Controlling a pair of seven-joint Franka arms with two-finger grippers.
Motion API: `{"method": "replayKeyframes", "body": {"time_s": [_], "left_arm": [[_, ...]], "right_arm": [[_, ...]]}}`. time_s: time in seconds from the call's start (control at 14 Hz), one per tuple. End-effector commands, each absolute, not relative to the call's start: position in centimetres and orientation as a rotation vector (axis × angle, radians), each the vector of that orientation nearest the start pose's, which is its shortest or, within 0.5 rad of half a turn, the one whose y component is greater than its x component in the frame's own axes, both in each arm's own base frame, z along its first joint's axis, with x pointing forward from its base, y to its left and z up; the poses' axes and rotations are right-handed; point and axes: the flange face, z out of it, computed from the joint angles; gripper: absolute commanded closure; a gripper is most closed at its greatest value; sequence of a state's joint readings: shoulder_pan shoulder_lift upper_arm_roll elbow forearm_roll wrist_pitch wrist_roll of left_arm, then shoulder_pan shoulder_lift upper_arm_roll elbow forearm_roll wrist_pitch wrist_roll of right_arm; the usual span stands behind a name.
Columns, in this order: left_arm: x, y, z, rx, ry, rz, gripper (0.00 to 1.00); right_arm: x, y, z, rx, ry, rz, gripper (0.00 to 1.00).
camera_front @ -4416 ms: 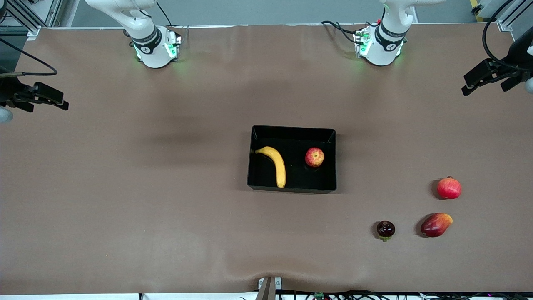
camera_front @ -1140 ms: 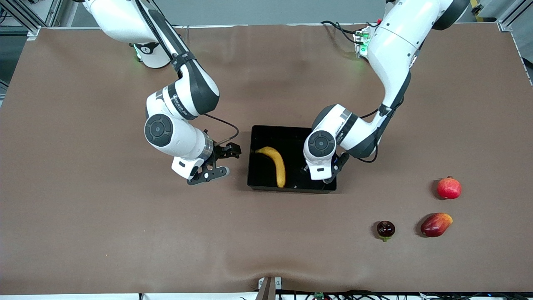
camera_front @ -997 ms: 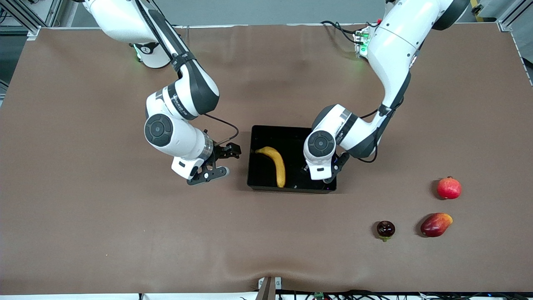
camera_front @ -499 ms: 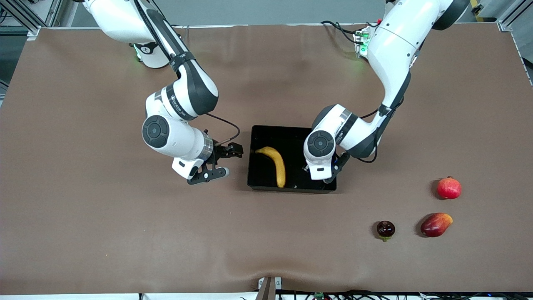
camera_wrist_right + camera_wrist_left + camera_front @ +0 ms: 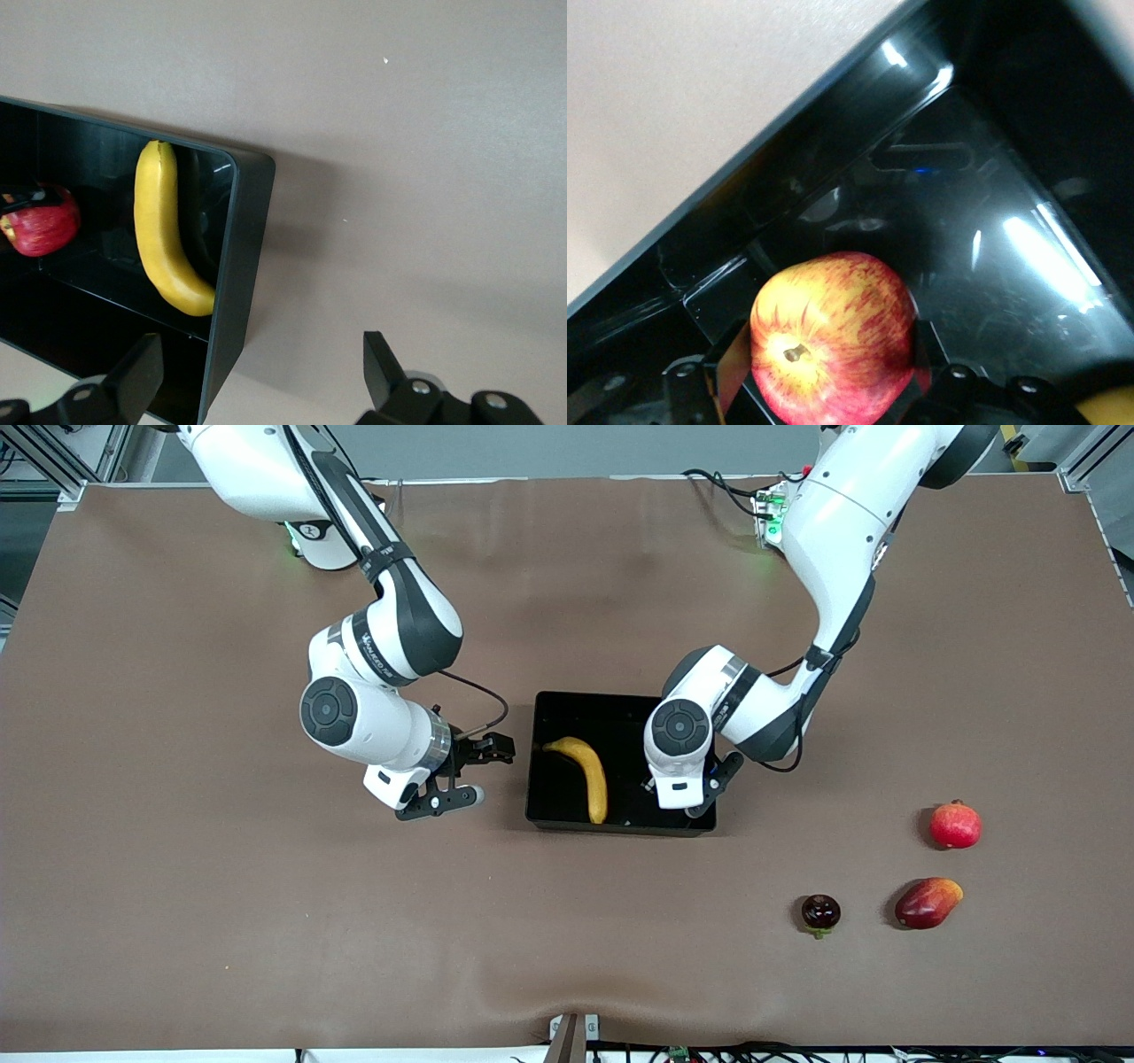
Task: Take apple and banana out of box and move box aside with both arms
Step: 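Close the left gripper on the red-yellow apple inside the box, then lift the apple out and carry it beside the pomegranate with the left gripper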
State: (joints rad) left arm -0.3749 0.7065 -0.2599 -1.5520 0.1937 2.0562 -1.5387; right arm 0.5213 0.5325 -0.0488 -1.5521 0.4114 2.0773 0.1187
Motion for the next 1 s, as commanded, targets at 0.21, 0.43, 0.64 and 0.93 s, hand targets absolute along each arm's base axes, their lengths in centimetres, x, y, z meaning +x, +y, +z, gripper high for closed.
{"method": "replayKeyframes", "body": {"time_s": [0.21, 0.43, 0.64, 0.93], "left_arm": [[60.2, -36.7, 34.6, -2.792, -1.118, 0.032, 1.0], [61.9, -32.7, 40.1, -2.837, -1.05, -0.025, 1.0], [63.9, -25.5, 44.4, -2.888, -0.921, -0.018, 1.0], [65.4, -17.9, 44.9, -2.915, -0.682, 0.072, 1.0]], "right_arm": [[61.1, 34.5, 34.2, -2.782, -0.18, 0.141, 0.0], [61.0, 34.9, 34.0, -2.755, -0.155, 0.146, 0.0], [60.9, 35.5, 34.0, -2.756, -0.124, 0.132, 0.0], [60.9, 35.6, 34.1, -2.754, -0.119, 0.13, 0.0]]}}
